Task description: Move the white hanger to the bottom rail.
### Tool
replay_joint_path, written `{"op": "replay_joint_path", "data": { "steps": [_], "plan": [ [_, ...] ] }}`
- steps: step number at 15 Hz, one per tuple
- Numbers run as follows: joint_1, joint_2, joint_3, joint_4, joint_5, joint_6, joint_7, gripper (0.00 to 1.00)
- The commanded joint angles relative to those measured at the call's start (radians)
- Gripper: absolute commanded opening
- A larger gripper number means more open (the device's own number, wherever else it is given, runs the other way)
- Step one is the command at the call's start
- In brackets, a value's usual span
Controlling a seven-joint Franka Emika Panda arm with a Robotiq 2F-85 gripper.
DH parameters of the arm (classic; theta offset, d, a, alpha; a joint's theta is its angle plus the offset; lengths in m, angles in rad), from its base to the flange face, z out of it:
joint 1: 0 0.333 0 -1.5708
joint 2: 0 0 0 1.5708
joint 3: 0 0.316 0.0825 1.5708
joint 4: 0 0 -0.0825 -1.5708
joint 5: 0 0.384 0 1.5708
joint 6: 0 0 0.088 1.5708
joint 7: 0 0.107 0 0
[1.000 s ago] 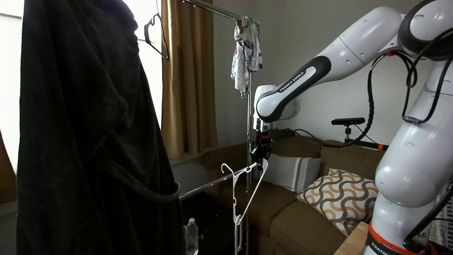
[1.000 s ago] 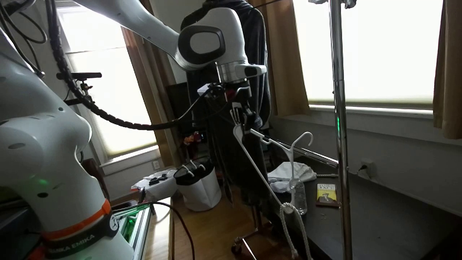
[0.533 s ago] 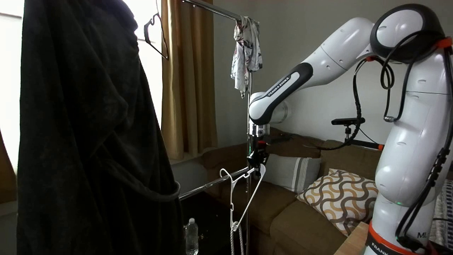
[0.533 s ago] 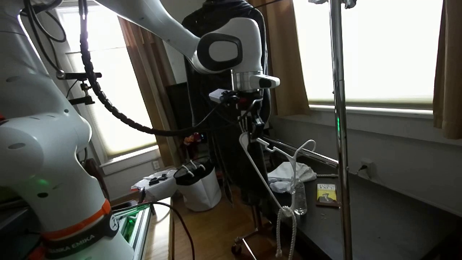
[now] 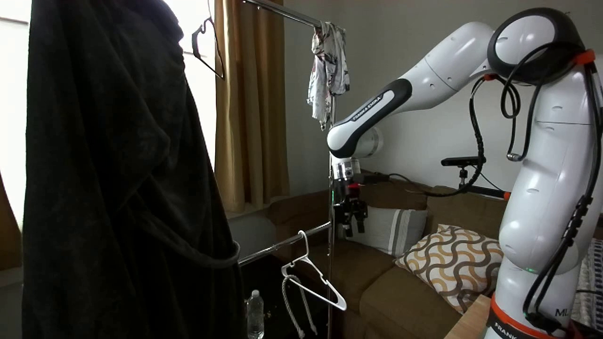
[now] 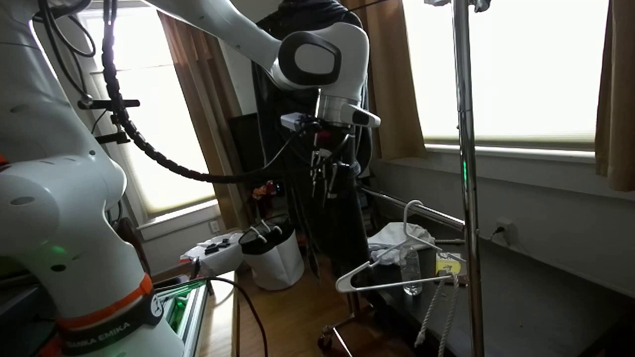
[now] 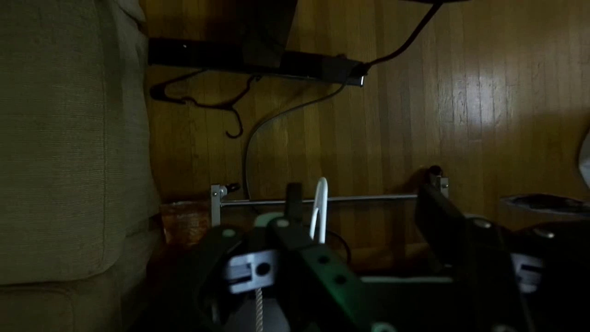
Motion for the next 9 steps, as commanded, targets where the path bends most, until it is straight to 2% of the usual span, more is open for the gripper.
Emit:
{"op": "replay_joint_path", "data": {
  "steps": [1,2,6,7,9],
  "plan": [
    [-0.006,-0.061,0.0,0.0,0.003,-0.073,0.014,0.97],
    [-0.006,-0.074,0.001,0.0,-0.001,-0.081,0.011,1.0],
    [0.006,-0.12,0.009,0.0,-0.036,-0.121,-0.044,1.0],
    [0.0,-0.083,0.005,0.014,-0.018,-0.09,-0.018,1.0],
    [0.004,-0.1,0.007,0.014,-0.023,-0.103,-0.029,1.0]
  ]
}}
